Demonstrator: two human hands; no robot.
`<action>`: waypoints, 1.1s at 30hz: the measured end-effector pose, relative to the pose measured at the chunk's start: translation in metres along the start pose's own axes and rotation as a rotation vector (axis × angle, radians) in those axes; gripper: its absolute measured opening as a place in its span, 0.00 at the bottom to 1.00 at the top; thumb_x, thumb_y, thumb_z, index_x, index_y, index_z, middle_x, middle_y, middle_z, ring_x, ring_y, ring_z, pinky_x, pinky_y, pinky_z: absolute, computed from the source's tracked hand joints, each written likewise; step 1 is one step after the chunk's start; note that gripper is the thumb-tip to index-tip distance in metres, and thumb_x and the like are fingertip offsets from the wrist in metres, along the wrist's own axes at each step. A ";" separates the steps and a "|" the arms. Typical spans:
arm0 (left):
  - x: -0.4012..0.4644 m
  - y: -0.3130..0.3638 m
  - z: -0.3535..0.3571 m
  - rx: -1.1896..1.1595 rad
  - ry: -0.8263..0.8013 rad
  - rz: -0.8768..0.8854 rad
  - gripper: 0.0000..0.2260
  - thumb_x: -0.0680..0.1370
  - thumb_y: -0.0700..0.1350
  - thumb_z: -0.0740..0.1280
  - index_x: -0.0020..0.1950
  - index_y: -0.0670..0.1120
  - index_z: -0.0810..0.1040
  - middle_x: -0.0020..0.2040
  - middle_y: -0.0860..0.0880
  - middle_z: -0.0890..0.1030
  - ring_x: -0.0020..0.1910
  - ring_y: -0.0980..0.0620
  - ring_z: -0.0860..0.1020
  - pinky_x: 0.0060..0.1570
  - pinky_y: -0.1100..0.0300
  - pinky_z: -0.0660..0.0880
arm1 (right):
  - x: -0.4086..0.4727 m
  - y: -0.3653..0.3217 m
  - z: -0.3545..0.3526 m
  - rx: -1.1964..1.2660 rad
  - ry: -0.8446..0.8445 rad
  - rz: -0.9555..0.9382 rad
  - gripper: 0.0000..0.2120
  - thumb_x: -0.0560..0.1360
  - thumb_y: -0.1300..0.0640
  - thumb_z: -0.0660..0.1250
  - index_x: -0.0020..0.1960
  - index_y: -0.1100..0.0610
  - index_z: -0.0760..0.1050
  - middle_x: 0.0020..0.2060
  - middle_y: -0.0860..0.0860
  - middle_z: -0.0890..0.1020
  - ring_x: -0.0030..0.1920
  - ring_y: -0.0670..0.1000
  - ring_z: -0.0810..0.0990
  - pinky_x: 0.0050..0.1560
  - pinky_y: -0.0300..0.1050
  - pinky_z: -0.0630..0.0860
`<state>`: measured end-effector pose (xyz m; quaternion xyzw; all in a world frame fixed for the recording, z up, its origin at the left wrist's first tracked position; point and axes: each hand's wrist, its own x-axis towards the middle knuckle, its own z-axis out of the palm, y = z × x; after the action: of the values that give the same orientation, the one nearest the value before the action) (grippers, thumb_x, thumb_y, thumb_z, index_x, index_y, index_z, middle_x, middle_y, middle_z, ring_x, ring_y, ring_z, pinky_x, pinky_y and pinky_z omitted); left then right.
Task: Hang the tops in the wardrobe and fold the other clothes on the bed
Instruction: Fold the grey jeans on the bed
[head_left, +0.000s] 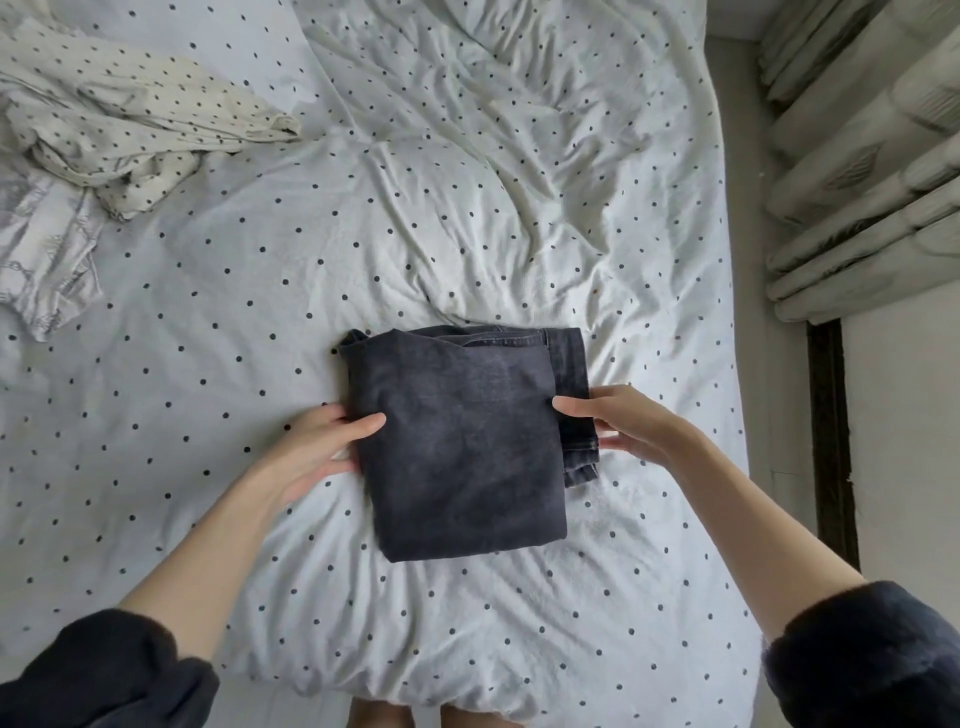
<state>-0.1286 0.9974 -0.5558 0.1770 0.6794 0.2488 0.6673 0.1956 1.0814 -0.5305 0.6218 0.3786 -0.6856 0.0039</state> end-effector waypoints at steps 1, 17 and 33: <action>0.000 0.000 0.002 -0.014 0.018 0.016 0.08 0.76 0.41 0.68 0.55 0.46 0.78 0.49 0.52 0.84 0.47 0.55 0.83 0.38 0.62 0.78 | -0.003 0.000 0.001 -0.001 -0.004 -0.008 0.17 0.70 0.51 0.73 0.55 0.56 0.79 0.50 0.53 0.84 0.54 0.52 0.81 0.52 0.43 0.76; -0.048 0.076 0.025 0.192 -0.146 0.133 0.07 0.74 0.42 0.71 0.51 0.46 0.79 0.45 0.49 0.85 0.41 0.53 0.83 0.39 0.57 0.77 | -0.120 0.012 0.029 0.316 0.382 0.028 0.09 0.70 0.61 0.72 0.49 0.54 0.79 0.47 0.50 0.83 0.47 0.47 0.79 0.41 0.44 0.73; -0.225 0.011 0.156 0.830 -0.965 0.211 0.13 0.73 0.43 0.72 0.55 0.42 0.76 0.43 0.47 0.84 0.42 0.48 0.82 0.40 0.54 0.77 | -0.409 0.204 0.255 1.079 1.156 0.023 0.10 0.70 0.61 0.72 0.50 0.53 0.79 0.40 0.45 0.84 0.40 0.44 0.82 0.36 0.39 0.73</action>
<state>0.0365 0.8933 -0.3628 0.5784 0.3214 -0.0780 0.7457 0.1691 0.6125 -0.3008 0.7995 -0.0705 -0.3427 -0.4883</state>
